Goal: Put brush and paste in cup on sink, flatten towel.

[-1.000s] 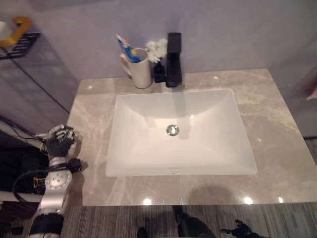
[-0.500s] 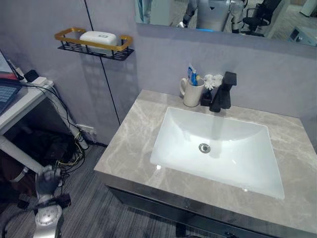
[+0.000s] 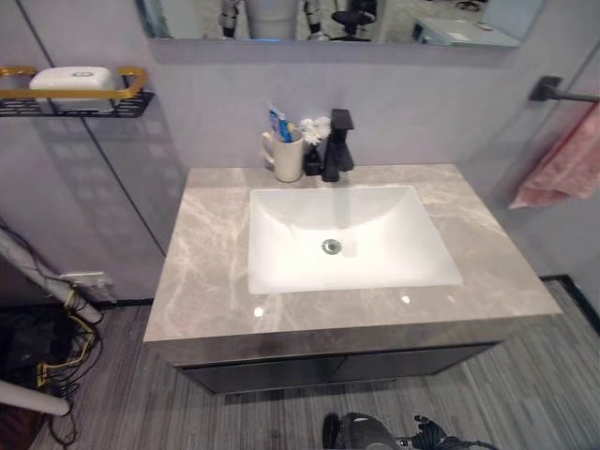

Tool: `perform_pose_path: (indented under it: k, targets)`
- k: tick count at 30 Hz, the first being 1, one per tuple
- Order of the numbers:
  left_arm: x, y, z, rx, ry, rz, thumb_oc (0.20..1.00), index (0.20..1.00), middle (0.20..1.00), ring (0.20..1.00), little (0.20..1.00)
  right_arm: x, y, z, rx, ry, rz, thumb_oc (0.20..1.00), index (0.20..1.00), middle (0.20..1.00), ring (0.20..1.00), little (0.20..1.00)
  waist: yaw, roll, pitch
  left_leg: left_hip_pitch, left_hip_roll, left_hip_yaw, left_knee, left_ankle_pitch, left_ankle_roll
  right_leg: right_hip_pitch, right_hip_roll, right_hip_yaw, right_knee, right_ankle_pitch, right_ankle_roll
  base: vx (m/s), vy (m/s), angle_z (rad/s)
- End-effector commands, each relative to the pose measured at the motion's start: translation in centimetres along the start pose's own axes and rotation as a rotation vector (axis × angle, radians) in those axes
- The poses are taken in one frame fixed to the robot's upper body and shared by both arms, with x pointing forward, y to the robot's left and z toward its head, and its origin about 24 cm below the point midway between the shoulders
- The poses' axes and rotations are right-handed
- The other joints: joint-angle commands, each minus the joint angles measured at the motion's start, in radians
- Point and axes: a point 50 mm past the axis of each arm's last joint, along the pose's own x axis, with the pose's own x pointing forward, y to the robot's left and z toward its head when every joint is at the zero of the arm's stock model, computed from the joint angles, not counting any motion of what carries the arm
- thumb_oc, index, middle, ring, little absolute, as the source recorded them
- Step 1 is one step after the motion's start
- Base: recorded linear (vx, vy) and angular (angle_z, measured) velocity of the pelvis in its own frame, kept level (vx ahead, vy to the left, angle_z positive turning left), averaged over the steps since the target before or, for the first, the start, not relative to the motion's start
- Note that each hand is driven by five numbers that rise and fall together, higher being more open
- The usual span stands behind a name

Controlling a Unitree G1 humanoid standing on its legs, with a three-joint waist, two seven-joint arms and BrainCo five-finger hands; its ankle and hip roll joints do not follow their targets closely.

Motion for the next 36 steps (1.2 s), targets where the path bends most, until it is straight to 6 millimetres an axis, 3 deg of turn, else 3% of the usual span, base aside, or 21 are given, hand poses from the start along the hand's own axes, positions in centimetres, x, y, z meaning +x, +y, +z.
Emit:
perform_pose_path:
  k: [1, 2, 5, 10, 13, 14, 15, 16, 17, 18, 19, 22, 25, 27, 28, 31, 34, 35, 36]
  targets:
    - [0.0, 2.0, 2.9, 0.139, -0.112, 0.085, 1.000, 1.000, 1.000, 1.000, 1.000, 0.0, 1.8, 1.0, -0.025, -0.030, 0.065, 1.000, 1.000, 1.000, 1.000, 1.000, 0.022, -0.011, -0.019, -0.042, -0.063, -0.001, -0.076, 0.048, -0.002, 0.115, -0.022, -0.008, -0.098, 0.006, 0.014, -0.07, -0.142, -1.02]
    - [0.0, 2.2, 3.3, 0.158, -0.126, 0.099, 1.000, 1.000, 1.000, 1.000, 1.000, 0.1, 1.7, 1.2, -0.026, -0.037, 0.057, 1.000, 1.000, 1.000, 1.000, 1.000, 0.041, -0.020, -0.021, -0.050, -0.062, 0.033, -0.073, 0.046, -0.001, 0.130, -0.024, 0.003, -0.116, 0.009, 0.028, -0.09, -0.225, -1.18]
    - [-0.1, 3.0, 4.5, 0.157, -0.160, 0.147, 1.000, 1.000, 1.000, 1.000, 1.000, 0.2, 1.1, 2.7, 0.004, -0.087, 0.028, 1.000, 1.000, 1.000, 1.000, 1.000, 0.051, -0.025, -0.020, -0.070, -0.023, 0.102, -0.051, 0.064, -0.027, 0.135, -0.002, 0.011, -0.204, -0.028, 0.022, -0.05, -0.244, -1.34]
    - [-0.2, 2.7, 6.0, 0.225, -0.203, 0.158, 1.000, 1.000, 1.000, 1.000, 1.000, 0.0, 0.0, 3.3, 0.061, -0.141, -0.008, 1.000, 1.000, 1.000, 1.000, 1.000, 0.029, -0.032, -0.016, -0.071, 0.010, 0.132, -0.025, 0.072, -0.053, 0.156, 0.063, 0.074, -0.322, -0.028, 0.002, 0.02, -0.186, -1.01]
    - [-0.5, 2.7, 8.3, 0.290, -0.285, 0.179, 1.000, 1.000, 1.000, 1.000, 1.000, -0.2, -1.2, 2.9, 0.054, -0.156, -0.046, 1.000, 1.000, 1.000, 1.000, 1.000, 0.009, -0.037, -0.006, -0.093, 0.028, 0.135, 0.007, 0.080, -0.075, 0.169, 0.096, 0.133, -0.396, -0.015, -0.013, -0.03, -0.227, -0.27]
    - [-0.8, 2.5, 10.2, 0.314, -0.344, 0.193, 1.000, 1.000, 1.000, 1.000, 1.000, -0.3, -2.5, 3.0, 0.037, -0.168, -0.078, 1.000, 1.000, 1.000, 1.000, 1.000, 0.028, -0.043, 0.018, -0.151, 0.019, 0.025, 0.067, 0.087, -0.079, 0.151, 0.116, 0.171, -0.415, 0.009, -0.036, -0.08, -0.206, -0.63]
    - [-0.8, 2.5, 10.2, 0.314, -0.344, 0.193, 1.000, 1.000, 1.000, 1.000, 1.000, -0.3, -2.5, 3.0, 0.037, -0.168, -0.079, 1.000, 1.000, 1.000, 1.000, 1.000, 0.028, -0.043, 0.017, -0.152, 0.019, 0.025, 0.068, 0.087, -0.079, 0.151, 0.116, 0.170, -0.415, 0.009, -0.036, -0.09, -0.246, -0.88]
    - [-1.0, 2.0, 11.0, 0.330, -0.375, 0.194, 1.000, 1.000, 1.000, 1.000, 1.000, -0.4, -3.4, 2.9, 0.034, -0.169, -0.104, 1.000, 1.000, 1.000, 1.000, 1.000, 0.044, -0.052, 0.028, -0.179, -0.027, -0.156, 0.087, 0.061, -0.075, 0.149, 0.133, 0.227, -0.429, 0.021, -0.044, -0.01, -0.107, -0.84]
    - [-1.0, 2.0, 11.0, 0.330, -0.375, 0.194, 1.000, 1.000, 1.000, 1.000, 1.000, -0.4, -3.4, 2.9, 0.034, -0.169, -0.105, 1.000, 1.000, 1.000, 1.000, 1.000, 0.044, -0.052, 0.025, -0.184, -0.026, -0.156, 0.088, 0.063, -0.075, 0.145, 0.134, 0.227, -0.431, 0.023, -0.045, 0.01, -0.129, -0.89]
    - [-1.1, 1.4, 11.4, 0.333, -0.387, 0.178, 1.000, 1.000, 1.000, 1.000, 1.000, -0.1, -3.6, 1.6, 0.055, -0.100, -0.122, 1.000, 1.000, 1.000, 1.000, 1.000, 0.064, -0.056, 0.028, -0.193, -0.061, -0.293, 0.113, 0.038, -0.071, 0.145, 0.145, 0.290, -0.450, 0.036, -0.046, 0.03, -0.023, -0.91]
    - [-1.2, 0.8, 11.8, 0.341, -0.402, 0.165, 1.000, 1.000, 1.000, 1.000, 1.000, 0.0, -3.7, 0.0, 0.089, -0.021, -0.131, 1.000, 1.000, 1.000, 1.000, 1.000, 0.079, -0.056, 0.028, -0.201, -0.091, -0.384, 0.125, 0.030, -0.068, 0.142, 0.154, 0.328, -0.449, 0.041, -0.048, 0.06, -0.002, -1.30]
    - [-1.2, -0.2, 11.9, 0.363, -0.408, 0.129, 1.000, 1.000, 1.000, 1.000, 1.000, 0.1, -4.3, 0.1, 0.152, 0.010, -0.151, 1.000, 1.000, 1.000, 1.000, 1.000, 0.094, -0.047, 0.015, -0.218, -0.141, -0.562, 0.136, 0.025, -0.063, 0.136, 0.172, 0.429, -0.470, 0.065, -0.046, 0.07, 0.067, -1.19]
    - [-1.1, -0.6, 11.4, 0.400, -0.392, 0.109, 1.000, 1.000, 1.000, 1.000, 1.000, 0.2, -4.0, 0.2, 0.163, 0.009, -0.138, 1.000, 1.000, 1.000, 1.000, 1.000, 0.088, -0.037, 0.008, -0.192, -0.131, -0.539, 0.122, 0.011, -0.056, 0.133, 0.176, 0.475, -0.464, 0.066, -0.037, 0.05, 0.139, -1.30]
    - [-1.1, -1.7, 11.2, 0.563, -0.400, 0.075, 1.000, 1.000, 1.000, 1.000, 1.000, 0.1, -3.5, -0.3, 0.171, 0.028, -0.117, 1.000, 1.000, 1.000, 1.000, 1.000, 0.054, -0.024, 0.010, -0.145, -0.125, -0.478, 0.079, -0.002, -0.035, 0.116, 0.176, 0.516, -0.437, 0.068, -0.021, 0.01, 0.229, -0.83]
    - [-1.1, -1.7, 11.2, 0.563, -0.400, 0.075, 1.000, 1.000, 1.000, 1.000, 1.000, 0.1, -3.5, -0.3, 0.171, 0.028, -0.117, 1.000, 1.000, 1.000, 1.000, 1.000, 0.056, -0.025, 0.007, -0.148, -0.125, -0.476, 0.076, 0.001, -0.036, 0.112, 0.176, 0.518, -0.439, 0.071, -0.021, -0.09, 0.228, -0.78]
    - [-1.9, -2.3, 13.5, 0.700, -0.511, 0.083, 1.000, 1.000, 1.000, 1.000, 1.000, -0.1, -2.7, -2.1, 0.139, 0.114, -0.095, 1.000, 1.000, 1.000, 1.000, 1.000, 0.028, -0.010, 0.023, -0.119, -0.129, -0.369, 0.006, 0.007, -0.013, 0.041, 0.161, 0.582, -0.419, 0.110, 0.028, -0.16, 0.285, -0.97]
    - [-2.2, -2.4, 14.6, 0.656, -0.549, 0.075, 1.000, 1.000, 1.000, 1.000, 1.000, 0.0, -2.5, -2.2, 0.096, 0.133, -0.086, 1.000, 1.000, 1.000, 1.000, 1.000, 0.028, -0.008, 0.038, -0.119, -0.132, -0.335, -0.009, 0.012, -0.008, 0.006, 0.150, 0.559, -0.401, 0.126, 0.042, -0.10, 0.116, -0.78]
    - [-2.4, -2.3, 14.9, 0.578, -0.561, 0.048, 1.000, 1.000, 1.000, 1.000, 1.000, 0.0, -2.2, -2.2, 0.080, 0.140, -0.075, 1.000, 1.000, 1.000, 1.000, 1.000, 0.037, -0.009, 0.049, -0.116, -0.128, -0.316, -0.012, 0.013, -0.008, -0.011, 0.134, 0.496, -0.388, 0.129, 0.042, -0.18, 0.151, -0.82]
    - [-2.0, -1.9, 14.0, 0.272, -0.489, -0.042, 1.000, 1.000, 1.000, 1.000, 1.000, -0.2, -1.3, -3.0, 0.077, 0.169, -0.035, 1.000, 1.000, 1.000, 1.000, 1.000, 0.070, 0.000, 0.049, -0.110, -0.104, -0.264, -0.019, 0.016, -0.022, -0.005, 0.046, 0.172, -0.348, 0.083, 0.011, -0.13, 0.123, -1.02]
